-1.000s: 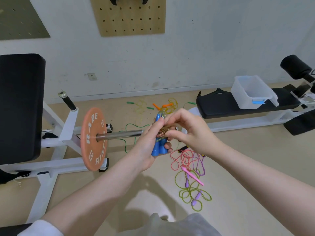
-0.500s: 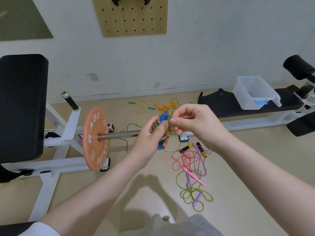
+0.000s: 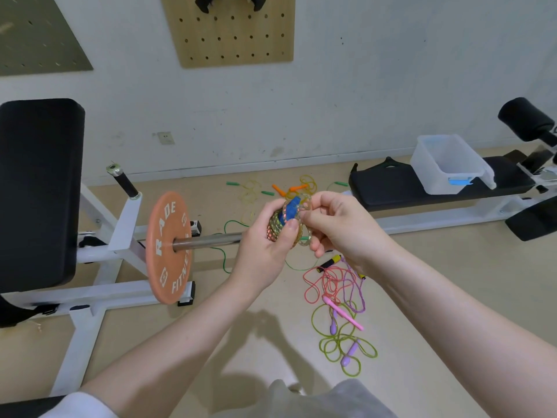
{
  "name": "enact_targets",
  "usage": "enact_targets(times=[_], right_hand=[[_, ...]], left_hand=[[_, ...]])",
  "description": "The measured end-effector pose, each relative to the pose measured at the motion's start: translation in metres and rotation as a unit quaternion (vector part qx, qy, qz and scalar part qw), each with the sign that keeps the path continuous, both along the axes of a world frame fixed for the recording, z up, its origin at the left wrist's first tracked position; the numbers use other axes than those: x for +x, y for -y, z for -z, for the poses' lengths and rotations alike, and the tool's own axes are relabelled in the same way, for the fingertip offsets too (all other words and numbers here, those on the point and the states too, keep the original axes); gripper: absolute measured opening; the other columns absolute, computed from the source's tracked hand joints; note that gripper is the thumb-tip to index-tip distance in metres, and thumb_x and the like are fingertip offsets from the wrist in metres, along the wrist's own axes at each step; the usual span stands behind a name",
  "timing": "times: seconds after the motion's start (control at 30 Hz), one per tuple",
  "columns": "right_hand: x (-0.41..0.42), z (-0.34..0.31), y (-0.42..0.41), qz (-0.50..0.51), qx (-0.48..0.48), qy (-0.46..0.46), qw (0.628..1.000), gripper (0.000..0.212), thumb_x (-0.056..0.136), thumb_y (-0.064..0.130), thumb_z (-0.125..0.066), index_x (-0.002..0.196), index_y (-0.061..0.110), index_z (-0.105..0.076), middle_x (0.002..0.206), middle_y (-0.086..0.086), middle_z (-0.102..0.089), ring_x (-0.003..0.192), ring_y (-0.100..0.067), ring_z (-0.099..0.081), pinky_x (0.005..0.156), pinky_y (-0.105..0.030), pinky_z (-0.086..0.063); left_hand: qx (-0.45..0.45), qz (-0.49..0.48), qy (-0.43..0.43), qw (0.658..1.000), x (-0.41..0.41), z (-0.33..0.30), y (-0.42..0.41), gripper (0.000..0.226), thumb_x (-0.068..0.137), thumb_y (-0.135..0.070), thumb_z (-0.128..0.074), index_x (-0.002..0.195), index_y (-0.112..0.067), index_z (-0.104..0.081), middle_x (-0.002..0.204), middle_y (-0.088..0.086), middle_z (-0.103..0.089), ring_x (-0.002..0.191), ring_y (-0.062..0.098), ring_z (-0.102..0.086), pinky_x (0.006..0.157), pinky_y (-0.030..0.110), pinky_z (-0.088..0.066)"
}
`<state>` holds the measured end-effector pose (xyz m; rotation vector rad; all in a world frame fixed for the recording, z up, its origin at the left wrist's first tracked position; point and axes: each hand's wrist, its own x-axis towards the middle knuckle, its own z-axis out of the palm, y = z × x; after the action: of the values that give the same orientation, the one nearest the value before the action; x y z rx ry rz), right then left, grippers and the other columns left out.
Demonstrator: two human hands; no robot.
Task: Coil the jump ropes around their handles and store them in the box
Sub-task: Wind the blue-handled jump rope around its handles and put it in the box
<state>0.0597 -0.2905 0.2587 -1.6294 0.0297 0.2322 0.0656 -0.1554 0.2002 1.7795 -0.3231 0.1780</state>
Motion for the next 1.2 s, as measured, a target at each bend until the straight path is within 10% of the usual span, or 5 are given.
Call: enact_targets(times=[0.37, 0.63, 0.83, 1.0, 1.2], right_hand=[[0.001, 0.002, -0.012, 0.097, -0.230, 0.119, 0.961, 0.022, 0.076, 0.012, -0.054, 0.062, 0.013, -0.038, 0.049, -0.004, -0.049, 0.040, -0.019, -0.052, 0.043, -0.032, -0.043], [0.004, 0.007, -0.017, 0.125, -0.087, 0.066, 0.986, 0.024, 0.080, -0.001, -0.047, 0.065, 0.016, -0.043, 0.057, -0.004, -0.046, 0.039, -0.015, -0.044, 0.036, -0.018, -0.035], [0.001, 0.008, 0.008, -0.029, 0.091, 0.014, 0.995, 0.014, 0.092, 0.005, -0.052, 0.081, 0.005, -0.061, 0.063, -0.003, -0.055, 0.052, -0.008, -0.053, 0.051, -0.016, -0.047], [0.009, 0.009, 0.034, -0.131, -0.119, 0.142, 0.974, 0.014, 0.089, 0.004, -0.057, 0.088, 0.018, -0.061, 0.063, 0.011, -0.051, 0.055, -0.003, -0.044, 0.052, -0.015, -0.038], [0.031, 0.001, 0.042, -0.191, -0.333, 0.271, 0.883, 0.013, 0.085, 0.020, -0.064, 0.077, 0.018, -0.055, 0.067, -0.007, -0.055, 0.066, -0.014, -0.045, 0.057, -0.018, -0.034]], left_hand=[[0.005, -0.014, -0.033, 0.999, 0.002, -0.004, -0.003, 0.054, 0.053, -0.051, -0.066, 0.104, -0.043, -0.052, 0.087, -0.026, -0.063, 0.080, -0.008, -0.057, 0.078, 0.010, -0.043], [0.026, 0.001, -0.038, 0.999, 0.006, -0.010, -0.001, 0.035, 0.060, -0.042, -0.064, 0.094, -0.044, -0.055, 0.077, -0.025, -0.063, 0.068, -0.002, -0.056, 0.068, 0.017, -0.046], [-0.166, 0.055, -0.286, 0.942, 0.003, -0.016, 0.004, 0.019, 0.072, -0.030, -0.055, 0.085, -0.018, -0.059, 0.064, 0.003, -0.050, 0.044, 0.012, -0.034, 0.042, 0.020, -0.025], [-0.185, 0.207, -0.424, 0.862, 0.005, -0.021, -0.001, 0.025, 0.088, -0.039, -0.038, 0.081, -0.018, -0.049, 0.056, 0.001, -0.044, 0.037, 0.007, -0.028, 0.042, 0.019, -0.026], [-0.178, 0.205, -0.437, 0.857, 0.014, -0.021, 0.005, 0.037, 0.073, -0.059, -0.045, 0.075, -0.023, -0.055, 0.056, 0.000, -0.040, 0.038, 0.007, -0.024, 0.044, 0.021, -0.021]])
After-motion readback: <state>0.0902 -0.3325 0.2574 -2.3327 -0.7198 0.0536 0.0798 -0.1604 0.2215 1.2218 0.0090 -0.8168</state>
